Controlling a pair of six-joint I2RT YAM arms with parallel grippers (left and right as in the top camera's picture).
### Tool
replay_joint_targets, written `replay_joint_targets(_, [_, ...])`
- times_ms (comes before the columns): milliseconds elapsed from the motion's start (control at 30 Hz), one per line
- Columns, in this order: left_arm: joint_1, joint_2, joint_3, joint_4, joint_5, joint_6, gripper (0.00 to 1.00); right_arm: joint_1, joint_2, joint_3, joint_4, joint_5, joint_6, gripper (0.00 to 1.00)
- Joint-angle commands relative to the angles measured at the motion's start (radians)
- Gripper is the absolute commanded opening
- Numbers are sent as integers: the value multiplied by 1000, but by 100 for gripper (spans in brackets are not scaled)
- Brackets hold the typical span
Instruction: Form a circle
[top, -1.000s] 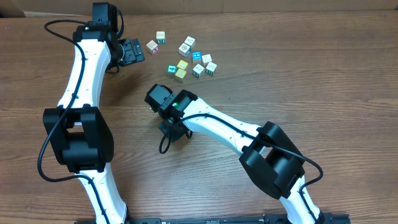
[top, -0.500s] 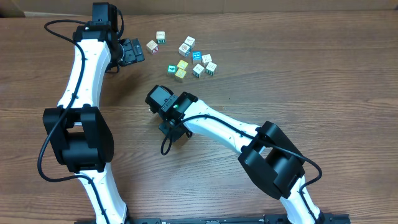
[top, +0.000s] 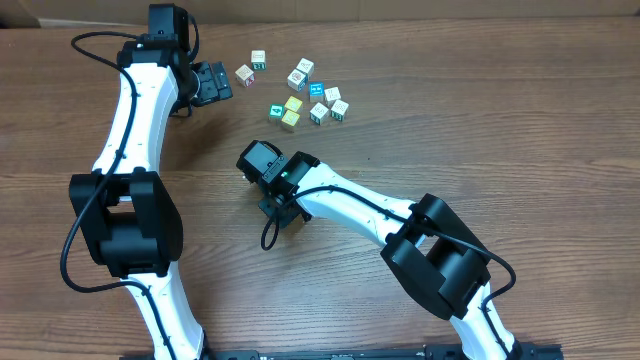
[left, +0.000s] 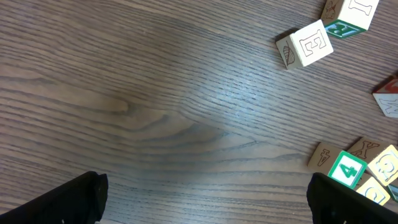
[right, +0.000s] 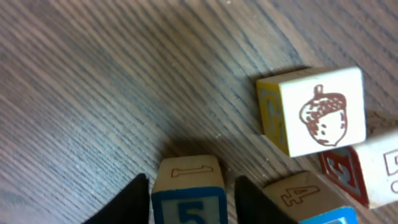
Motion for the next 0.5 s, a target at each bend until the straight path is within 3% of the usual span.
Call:
replay_joint_targets(0, [2,3,19,1,7,-9,100,-3,-19,-8,8,15,13,43])
replay_joint_targets(467, [2,3,19,1,7,-9,99,-3,-21,90,-21,27,19,43])
